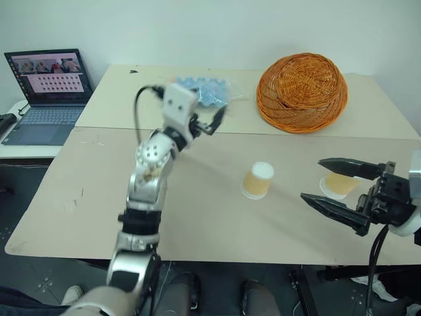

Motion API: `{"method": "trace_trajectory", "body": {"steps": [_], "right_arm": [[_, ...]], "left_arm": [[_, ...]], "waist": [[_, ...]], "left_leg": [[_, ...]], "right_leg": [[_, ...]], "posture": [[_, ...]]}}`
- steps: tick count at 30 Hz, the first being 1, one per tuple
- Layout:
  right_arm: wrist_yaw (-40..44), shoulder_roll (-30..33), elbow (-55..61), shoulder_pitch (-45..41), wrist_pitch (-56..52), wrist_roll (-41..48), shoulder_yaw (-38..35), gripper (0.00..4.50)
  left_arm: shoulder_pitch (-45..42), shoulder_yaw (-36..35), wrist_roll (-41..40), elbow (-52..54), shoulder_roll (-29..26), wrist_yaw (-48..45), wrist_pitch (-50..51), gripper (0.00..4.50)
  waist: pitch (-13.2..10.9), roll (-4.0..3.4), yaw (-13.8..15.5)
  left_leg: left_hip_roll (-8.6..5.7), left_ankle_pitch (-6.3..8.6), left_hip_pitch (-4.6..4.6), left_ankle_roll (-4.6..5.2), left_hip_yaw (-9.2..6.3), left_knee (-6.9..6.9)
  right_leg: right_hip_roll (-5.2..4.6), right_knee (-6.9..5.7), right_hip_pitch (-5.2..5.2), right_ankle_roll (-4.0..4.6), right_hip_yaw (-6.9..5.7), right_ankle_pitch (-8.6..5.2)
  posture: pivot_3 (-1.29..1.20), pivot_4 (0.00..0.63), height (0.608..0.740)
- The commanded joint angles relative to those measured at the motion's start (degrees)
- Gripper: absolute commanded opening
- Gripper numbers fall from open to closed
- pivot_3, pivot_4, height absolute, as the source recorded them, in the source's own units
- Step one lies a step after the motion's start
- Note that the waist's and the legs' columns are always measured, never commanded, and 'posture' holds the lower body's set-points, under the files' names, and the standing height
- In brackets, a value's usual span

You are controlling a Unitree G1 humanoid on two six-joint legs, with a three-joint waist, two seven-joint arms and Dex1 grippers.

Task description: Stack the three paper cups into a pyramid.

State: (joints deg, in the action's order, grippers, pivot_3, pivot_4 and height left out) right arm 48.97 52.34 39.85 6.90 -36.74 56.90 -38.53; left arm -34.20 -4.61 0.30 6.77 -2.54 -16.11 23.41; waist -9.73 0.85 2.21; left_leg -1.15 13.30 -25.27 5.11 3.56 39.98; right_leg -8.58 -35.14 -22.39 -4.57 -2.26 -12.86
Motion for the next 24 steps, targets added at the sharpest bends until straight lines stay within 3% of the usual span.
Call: {"method": "trace_trajectory", "body": {"steps": [1,10,24], "right_arm": [[1.0,0.9,-0.8,-1.6,1.6,-0.4,0.6,4.50],[2.9,1.4,-3.0,-4.4,1.4,-1.1,3.5,4.50],[3.8,0.4,-4.0,-4.6,1.5,-2.3,5.4,4.50]], "left_arm": [[6.8,0.1,2.7,10.5,-0.5,5.5,5.8,4.45],[14.9,-1.2,2.2,15.2,-2.7,9.5,11.1,4.45],[11.4,-1.9,-2.3,6.0,-6.6,6.2,11.5,4.45]], "waist": [[0.0,0.00,0.0],[0.0,0.00,0.5],[0.0,0.00,0.4]], "left_leg": [[0.00,0.00,0.02,-0.01,0.00,0.00],[-0.01,-0.01,0.03,-0.04,-0.06,0.09],[-0.01,-0.01,0.02,-0.05,-0.05,0.07]], "right_leg": [[0.00,-0.02,0.01,0.00,0.00,0.00],[0.01,-0.04,0.02,0.01,-0.03,0.01],[0.01,-0.04,-0.01,0.01,-0.04,0.01]], "posture": [[0.00,0.150,0.726],[0.00,0.150,0.726],[0.00,0.150,0.726]]}}
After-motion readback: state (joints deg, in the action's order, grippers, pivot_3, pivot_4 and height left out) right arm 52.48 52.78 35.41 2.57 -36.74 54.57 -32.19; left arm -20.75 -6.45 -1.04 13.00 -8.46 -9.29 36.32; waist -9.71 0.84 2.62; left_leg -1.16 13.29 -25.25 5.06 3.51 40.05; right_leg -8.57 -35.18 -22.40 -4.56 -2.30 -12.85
